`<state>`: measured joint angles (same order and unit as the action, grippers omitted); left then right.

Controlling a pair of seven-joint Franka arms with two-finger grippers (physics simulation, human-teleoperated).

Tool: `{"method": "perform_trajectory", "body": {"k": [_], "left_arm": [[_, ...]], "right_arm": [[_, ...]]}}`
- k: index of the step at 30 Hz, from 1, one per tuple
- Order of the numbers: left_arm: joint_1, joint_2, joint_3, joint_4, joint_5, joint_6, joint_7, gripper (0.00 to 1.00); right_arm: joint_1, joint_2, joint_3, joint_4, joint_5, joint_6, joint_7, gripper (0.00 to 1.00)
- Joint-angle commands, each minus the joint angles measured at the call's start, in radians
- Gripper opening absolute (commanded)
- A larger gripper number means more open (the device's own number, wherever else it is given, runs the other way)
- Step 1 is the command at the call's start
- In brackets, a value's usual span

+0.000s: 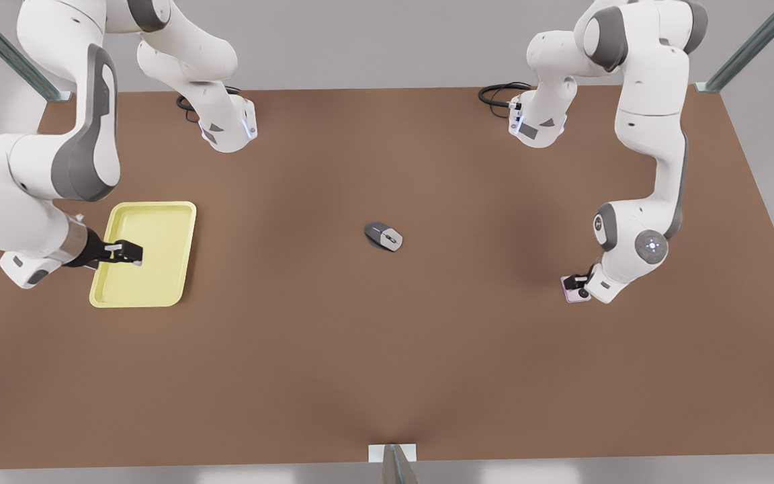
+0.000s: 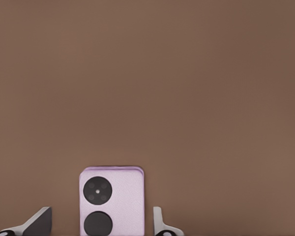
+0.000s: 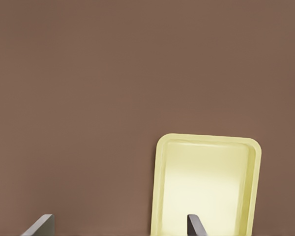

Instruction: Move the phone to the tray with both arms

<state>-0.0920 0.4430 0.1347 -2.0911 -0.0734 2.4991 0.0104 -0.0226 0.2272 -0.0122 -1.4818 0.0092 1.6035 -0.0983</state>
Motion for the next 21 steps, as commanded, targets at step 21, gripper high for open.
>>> {"method": "perform_trajectory", "body": {"k": [21], "left_arm": [[-0.005,0.088,-0.001,-0.020,0.004,0.089,0.020,0.86]], "right_arm": [[0.009,0.040,-0.003,-0.005,-0.011,0.047,-0.028,1.00]]}}
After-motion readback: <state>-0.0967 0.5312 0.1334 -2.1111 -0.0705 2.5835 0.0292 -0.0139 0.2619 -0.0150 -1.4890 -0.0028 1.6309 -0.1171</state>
